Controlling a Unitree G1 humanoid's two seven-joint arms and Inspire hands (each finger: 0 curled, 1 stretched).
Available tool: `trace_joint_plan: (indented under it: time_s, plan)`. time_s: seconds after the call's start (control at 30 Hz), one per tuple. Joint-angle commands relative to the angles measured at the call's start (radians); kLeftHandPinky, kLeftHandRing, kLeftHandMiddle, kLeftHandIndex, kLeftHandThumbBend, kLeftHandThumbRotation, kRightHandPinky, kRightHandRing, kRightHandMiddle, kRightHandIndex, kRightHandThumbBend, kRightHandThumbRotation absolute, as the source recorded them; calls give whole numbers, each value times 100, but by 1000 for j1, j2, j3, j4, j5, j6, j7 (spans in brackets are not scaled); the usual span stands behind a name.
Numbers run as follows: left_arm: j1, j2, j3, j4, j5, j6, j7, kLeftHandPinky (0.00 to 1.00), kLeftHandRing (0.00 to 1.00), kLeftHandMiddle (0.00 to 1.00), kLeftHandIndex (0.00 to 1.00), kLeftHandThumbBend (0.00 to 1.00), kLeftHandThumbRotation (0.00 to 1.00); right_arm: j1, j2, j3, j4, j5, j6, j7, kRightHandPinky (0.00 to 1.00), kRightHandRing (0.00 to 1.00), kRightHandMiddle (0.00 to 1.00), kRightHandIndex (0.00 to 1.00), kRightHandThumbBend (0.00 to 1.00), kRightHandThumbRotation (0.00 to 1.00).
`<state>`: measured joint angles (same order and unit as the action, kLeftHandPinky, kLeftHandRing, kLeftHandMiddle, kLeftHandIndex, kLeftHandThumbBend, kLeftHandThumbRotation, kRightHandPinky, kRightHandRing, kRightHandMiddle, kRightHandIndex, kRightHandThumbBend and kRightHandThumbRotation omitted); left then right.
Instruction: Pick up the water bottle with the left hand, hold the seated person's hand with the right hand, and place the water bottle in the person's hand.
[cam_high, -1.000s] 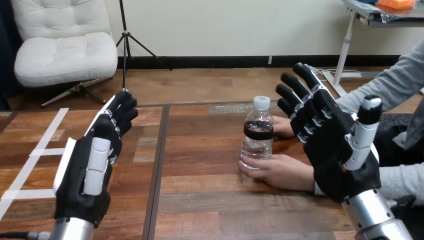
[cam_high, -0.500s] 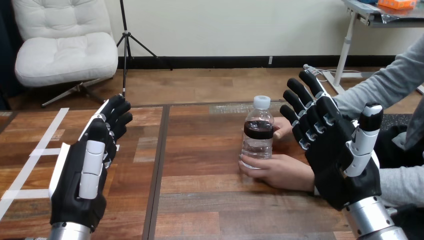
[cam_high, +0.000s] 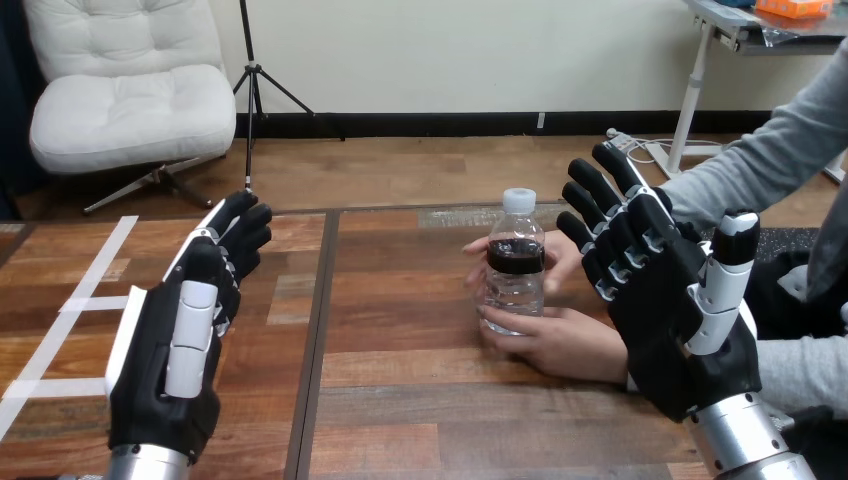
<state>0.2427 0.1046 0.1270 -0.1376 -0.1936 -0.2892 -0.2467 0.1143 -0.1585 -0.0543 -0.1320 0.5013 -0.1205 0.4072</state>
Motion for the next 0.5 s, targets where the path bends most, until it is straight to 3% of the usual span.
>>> trace_joint_plan:
  time_s: [0.0, 0.47]
  plan:
    - [-42, -7, -16, -52, 1, -19, 6, 92, 89, 87, 87, 77, 96, -69, -1, -24, -12, -6, -2, 3, 100, 98, 95, 96, 99, 100]
    - [-41, -4, -19, -64, -15, -23, -2, 91, 88, 87, 86, 76, 95, -78, -3, -28, 1, -24, -3, 10, 100, 98, 95, 95, 98, 100]
